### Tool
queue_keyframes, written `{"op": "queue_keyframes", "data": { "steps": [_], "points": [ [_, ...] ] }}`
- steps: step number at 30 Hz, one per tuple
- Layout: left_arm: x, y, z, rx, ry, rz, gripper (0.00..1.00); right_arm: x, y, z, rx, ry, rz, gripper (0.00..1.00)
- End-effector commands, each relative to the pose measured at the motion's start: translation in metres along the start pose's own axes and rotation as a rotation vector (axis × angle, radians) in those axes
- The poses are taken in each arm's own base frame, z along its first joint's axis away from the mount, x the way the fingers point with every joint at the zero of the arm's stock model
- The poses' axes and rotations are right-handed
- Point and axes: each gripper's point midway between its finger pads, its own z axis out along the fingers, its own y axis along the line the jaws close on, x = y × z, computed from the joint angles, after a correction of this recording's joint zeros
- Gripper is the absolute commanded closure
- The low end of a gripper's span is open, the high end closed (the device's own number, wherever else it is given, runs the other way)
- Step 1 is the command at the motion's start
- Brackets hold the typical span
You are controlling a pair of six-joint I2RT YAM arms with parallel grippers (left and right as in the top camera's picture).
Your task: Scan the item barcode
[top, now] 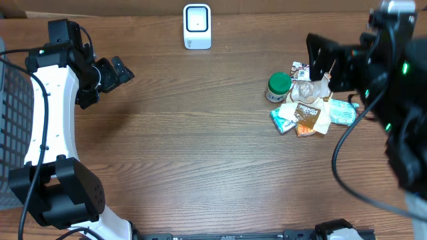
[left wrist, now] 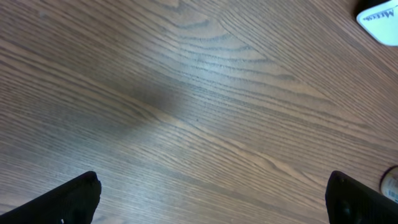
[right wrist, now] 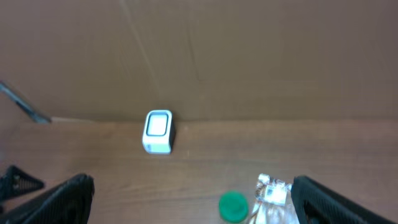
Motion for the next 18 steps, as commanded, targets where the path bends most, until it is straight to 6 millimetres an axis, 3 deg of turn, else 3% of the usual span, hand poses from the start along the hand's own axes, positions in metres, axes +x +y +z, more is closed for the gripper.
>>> {"op": "queue_keyframes", "data": {
  "steps": [1,6,12,18],
  "points": [
    [-0.002,-0.004,-0.003,0.001,-0.013,0.017,0.00,0.029,-0.011,-0.005,0.017,-0.066,-0.039,0.00],
    [-0.002,-0.003,-0.003,0.001,-0.013,0.016,0.00,0.058,-0.025,-0.019,0.010,-0.273,-0.029,0.00],
    [-0.002,-0.003,-0.003,0.001,-0.013,0.016,0.01,0.122,-0.056,-0.039,0.073,-0.374,-0.017,0.00],
    [-0.002,-0.003,-0.003,0.001,-0.013,0.016,0.00,0.164,-0.081,-0.044,0.134,-0.490,-0.012,0.00]
  ]
}}
